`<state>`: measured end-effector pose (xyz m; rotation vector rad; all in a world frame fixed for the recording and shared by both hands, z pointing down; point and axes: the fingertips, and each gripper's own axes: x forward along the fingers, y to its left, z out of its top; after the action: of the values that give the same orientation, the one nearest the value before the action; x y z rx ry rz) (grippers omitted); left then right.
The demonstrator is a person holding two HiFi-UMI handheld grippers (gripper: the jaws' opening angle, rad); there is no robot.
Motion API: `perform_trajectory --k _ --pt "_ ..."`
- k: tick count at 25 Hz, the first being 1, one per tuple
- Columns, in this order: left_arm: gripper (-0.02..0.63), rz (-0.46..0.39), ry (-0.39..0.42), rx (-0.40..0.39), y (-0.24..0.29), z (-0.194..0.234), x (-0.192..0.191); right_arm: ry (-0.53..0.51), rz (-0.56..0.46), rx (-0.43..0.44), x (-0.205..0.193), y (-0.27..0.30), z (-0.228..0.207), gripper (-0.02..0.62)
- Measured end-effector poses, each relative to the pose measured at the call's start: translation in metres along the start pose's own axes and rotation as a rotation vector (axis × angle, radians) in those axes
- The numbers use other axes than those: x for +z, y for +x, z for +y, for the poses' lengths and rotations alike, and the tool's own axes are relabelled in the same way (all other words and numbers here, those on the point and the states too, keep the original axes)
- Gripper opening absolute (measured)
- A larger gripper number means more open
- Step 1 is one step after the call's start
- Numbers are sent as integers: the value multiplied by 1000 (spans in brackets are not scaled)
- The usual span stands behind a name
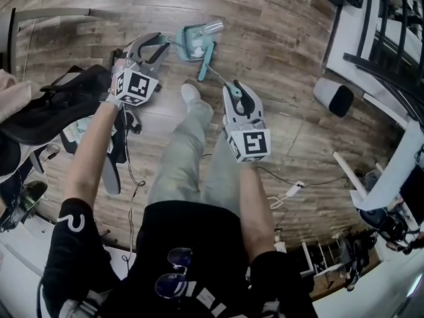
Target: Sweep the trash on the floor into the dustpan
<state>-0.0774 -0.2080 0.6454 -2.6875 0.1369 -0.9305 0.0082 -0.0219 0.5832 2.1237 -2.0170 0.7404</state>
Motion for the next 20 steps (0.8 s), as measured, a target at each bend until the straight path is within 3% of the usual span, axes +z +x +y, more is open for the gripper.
perform_trajectory --k 9,14,20 --pt "153 7 1 3 -3 -4 0 -53 -12 -46 23 -17 -24 87" --pt "153 10 -1 3 -3 -3 0 -112 -20 -123 35 -24 -76 86" --pt "153 5 1 9 -3 -4 -2 -205 -7 -199 49 10 -137 87"
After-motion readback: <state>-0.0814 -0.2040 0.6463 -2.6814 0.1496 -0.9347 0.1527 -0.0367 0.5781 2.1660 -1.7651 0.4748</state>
